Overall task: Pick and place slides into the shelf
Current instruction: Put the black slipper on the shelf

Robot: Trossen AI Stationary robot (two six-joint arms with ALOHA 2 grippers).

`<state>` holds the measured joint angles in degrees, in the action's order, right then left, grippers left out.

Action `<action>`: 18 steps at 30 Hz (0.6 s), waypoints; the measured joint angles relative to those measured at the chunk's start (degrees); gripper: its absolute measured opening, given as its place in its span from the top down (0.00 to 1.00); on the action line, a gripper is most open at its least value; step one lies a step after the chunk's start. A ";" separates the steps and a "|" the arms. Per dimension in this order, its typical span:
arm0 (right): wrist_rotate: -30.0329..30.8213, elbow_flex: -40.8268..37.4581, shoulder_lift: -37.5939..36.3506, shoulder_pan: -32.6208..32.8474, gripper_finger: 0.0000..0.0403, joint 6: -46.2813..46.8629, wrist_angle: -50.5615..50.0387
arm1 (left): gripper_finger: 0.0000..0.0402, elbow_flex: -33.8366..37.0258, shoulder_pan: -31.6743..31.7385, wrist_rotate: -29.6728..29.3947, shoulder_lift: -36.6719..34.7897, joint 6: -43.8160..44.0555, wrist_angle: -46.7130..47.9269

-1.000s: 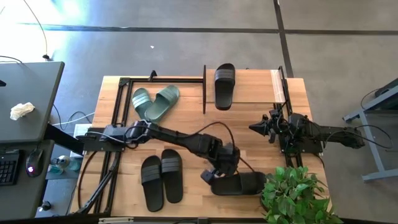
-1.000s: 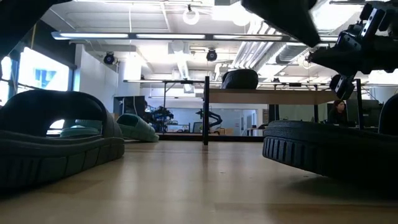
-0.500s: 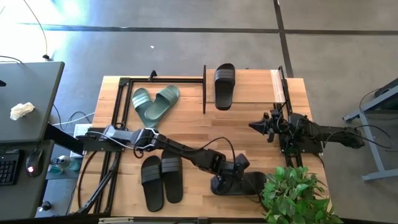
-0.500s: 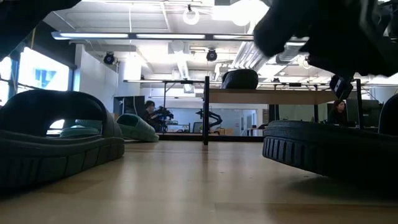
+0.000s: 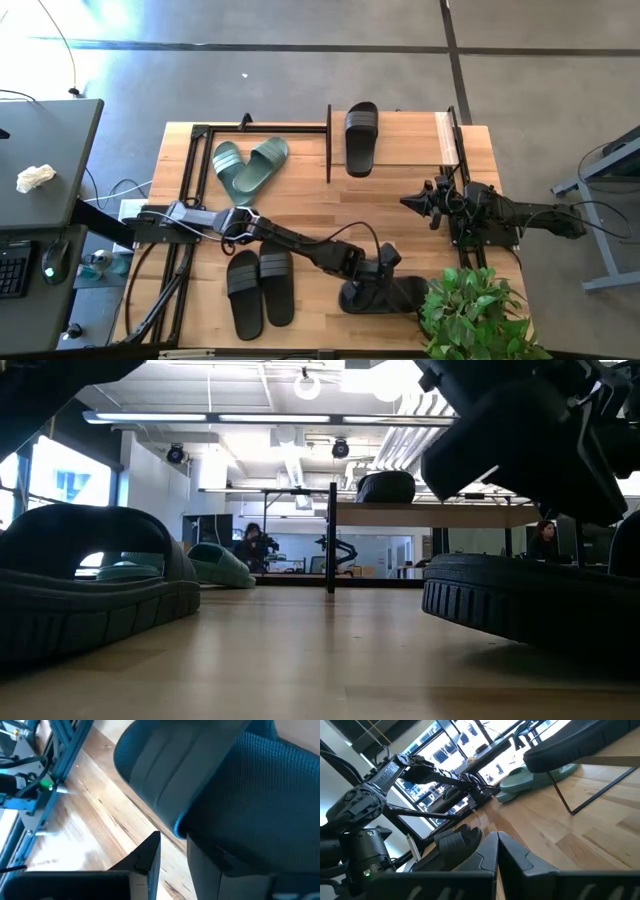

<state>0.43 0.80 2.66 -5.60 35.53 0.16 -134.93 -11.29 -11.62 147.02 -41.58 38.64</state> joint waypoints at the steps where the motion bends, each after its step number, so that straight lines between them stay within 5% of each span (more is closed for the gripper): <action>1: 0.00 0.00 0.00 -0.01 1.00 0.00 0.02 | 0.80 0.02 0.00 0.00 0.00 0.62 -0.26; 18: 0.00 0.00 0.00 -0.01 1.00 0.00 0.02 | 0.80 0.01 -0.02 1.96 -0.02 14.86 5.29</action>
<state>0.43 0.80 2.66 -5.61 35.53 0.19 -134.93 -11.31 -9.66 147.00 -26.72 43.93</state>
